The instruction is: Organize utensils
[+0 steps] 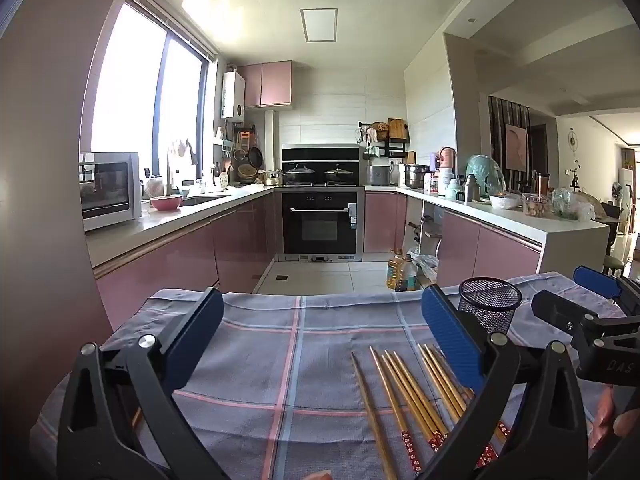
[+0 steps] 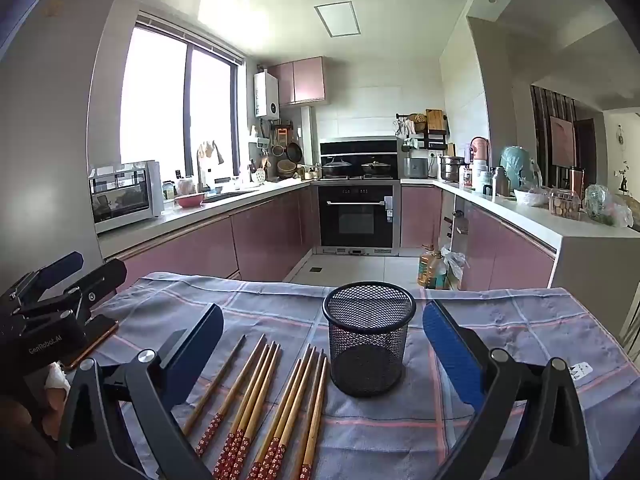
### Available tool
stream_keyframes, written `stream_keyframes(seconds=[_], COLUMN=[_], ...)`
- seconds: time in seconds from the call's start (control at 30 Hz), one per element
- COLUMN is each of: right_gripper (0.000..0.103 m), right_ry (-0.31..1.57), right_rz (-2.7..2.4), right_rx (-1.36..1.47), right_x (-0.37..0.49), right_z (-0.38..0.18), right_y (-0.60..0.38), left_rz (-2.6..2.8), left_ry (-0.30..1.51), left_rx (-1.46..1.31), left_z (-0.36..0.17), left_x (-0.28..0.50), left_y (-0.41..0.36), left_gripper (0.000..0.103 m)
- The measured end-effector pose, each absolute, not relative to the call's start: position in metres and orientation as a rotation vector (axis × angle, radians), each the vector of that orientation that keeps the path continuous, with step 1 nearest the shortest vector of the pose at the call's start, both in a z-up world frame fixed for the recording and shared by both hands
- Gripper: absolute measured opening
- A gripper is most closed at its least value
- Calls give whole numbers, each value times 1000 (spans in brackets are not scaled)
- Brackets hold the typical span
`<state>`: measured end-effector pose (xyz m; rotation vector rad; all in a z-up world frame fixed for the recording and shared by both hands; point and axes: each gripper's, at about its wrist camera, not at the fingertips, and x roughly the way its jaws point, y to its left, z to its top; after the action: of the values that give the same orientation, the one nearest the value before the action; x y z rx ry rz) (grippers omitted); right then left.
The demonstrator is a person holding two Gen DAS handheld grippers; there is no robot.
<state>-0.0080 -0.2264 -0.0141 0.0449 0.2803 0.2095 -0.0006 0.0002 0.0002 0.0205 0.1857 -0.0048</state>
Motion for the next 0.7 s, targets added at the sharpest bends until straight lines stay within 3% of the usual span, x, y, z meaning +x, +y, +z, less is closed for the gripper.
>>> stream_keyframes(seconds=[0.7], right_gripper=[97], right_ry=[235], right_rz=[199], right_rx=[39], right_x=[-16], right_z=[-12], right_y=[-227], left_rz=[-17], left_ry=[167], left_rx=[26], left_z=[2], left_x=[-6], left_y=[-3], left_gripper=[98])
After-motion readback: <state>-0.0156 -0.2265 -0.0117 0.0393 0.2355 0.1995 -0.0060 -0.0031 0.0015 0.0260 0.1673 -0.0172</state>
